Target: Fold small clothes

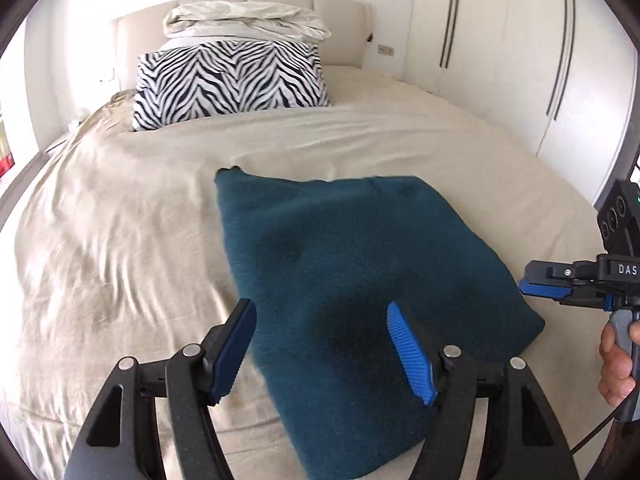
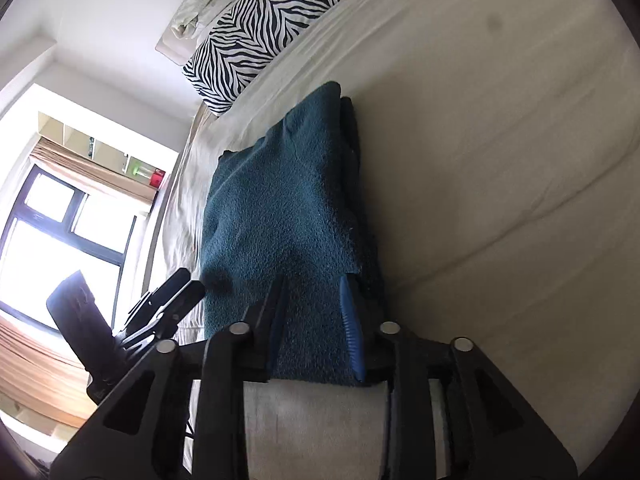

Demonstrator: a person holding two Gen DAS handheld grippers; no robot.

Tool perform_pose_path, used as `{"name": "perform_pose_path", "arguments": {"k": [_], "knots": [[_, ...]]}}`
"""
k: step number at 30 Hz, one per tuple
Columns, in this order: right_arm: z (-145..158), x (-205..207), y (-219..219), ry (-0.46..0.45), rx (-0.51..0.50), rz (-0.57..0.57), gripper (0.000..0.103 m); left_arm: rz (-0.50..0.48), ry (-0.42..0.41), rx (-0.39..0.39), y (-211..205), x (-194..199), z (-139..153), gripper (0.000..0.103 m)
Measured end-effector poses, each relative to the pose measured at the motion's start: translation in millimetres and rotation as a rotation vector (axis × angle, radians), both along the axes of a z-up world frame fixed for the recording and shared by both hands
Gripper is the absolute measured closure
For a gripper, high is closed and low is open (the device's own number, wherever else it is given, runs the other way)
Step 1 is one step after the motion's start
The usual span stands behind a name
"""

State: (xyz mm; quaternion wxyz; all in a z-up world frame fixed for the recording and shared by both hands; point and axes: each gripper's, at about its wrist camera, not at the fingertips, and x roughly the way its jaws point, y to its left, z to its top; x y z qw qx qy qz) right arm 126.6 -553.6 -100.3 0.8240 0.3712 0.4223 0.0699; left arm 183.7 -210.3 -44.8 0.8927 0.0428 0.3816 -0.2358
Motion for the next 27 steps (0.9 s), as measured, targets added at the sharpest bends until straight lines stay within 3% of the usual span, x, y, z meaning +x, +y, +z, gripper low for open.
{"name": "perform_pose_path", "arguments": {"k": [1, 2, 9, 13, 15, 18, 21, 24, 27], "knots": [[6.3, -3.7, -2.6, -0.02, -0.018, -0.012, 0.045, 0.023, 0.03, -0.035, 10.1, 4.8, -0.6, 0.03], [11.7, -6.1, -6.5, -0.035, -0.038, -0.031, 0.041, 0.04, 0.075, -0.065, 17.6, 11.3, -4.0, 0.029], [2.8, 31.2, -35.8, 0.006, 0.047, -0.04, 0.04, 0.104, 0.369, -0.234, 47.0, 53.0, -48.3, 0.027], [-29.7, 72.1, -35.6, 0.113, 0.091, -0.004, 0.04, 0.091, 0.453, -0.281, 37.7, 71.0, -61.1, 0.021], [-36.7, 86.7, -37.6, 0.111, 0.125, 0.007, 0.04, 0.08, 0.459, -0.271, 29.2, 78.4, -64.0, 0.019], [-39.1, 104.3, -38.6, 0.111, 0.157, 0.024, 0.042, 0.079, 0.474, -0.26, 19.5, 87.8, -66.5, 0.021], [-46.0, 123.7, -27.5, 0.158, 0.13, 0.075, 0.058, 0.075, 0.491, -0.241, 12.3, 91.8, -66.4, 0.03], [-48.9, 142.1, -15.4, 0.202, 0.069, 0.091, 0.068, 0.064, 0.487, -0.188, 4.5, 94.1, -64.9, 0.035], [-39.8, 144.5, 1.7, 0.217, -0.051, 0.088, 0.074, 0.056, 0.492, -0.181, 4.9, 96.3, -59.7, 0.047]]}}
